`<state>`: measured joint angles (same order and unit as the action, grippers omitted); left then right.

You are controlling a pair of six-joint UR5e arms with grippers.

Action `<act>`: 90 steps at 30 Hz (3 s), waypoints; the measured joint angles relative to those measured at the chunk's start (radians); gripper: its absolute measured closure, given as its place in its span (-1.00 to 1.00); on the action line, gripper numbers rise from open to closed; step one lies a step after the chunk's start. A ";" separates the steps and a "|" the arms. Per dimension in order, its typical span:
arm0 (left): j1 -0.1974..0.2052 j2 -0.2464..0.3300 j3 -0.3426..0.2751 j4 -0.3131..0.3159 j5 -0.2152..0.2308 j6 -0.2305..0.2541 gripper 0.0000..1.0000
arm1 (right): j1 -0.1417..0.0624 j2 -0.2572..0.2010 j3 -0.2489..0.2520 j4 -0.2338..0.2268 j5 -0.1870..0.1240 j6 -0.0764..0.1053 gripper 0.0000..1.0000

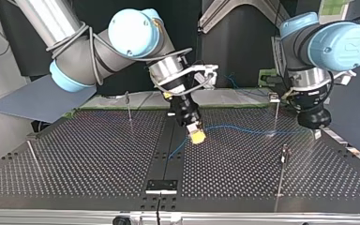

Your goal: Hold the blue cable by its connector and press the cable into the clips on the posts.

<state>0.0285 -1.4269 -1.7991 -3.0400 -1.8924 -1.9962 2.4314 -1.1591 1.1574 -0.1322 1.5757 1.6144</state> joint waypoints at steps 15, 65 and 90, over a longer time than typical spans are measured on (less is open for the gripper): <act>0.026 -0.034 0.061 -0.001 0.039 0.019 1.00 | -0.006 0.019 -0.007 0.002 -0.002 0.015 1.00; 0.088 -0.170 0.173 0.033 0.216 -0.020 1.00 | -0.034 0.021 -0.006 -0.002 0.052 0.006 1.00; 0.093 -0.224 0.216 0.061 0.247 -0.010 1.00 | -0.100 0.083 -0.051 -0.029 0.027 0.014 1.00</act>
<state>0.1215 -1.6512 -1.5831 -2.9789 -1.6455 -2.0064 2.3317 -1.0766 1.1063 -0.1613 1.6025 1.6288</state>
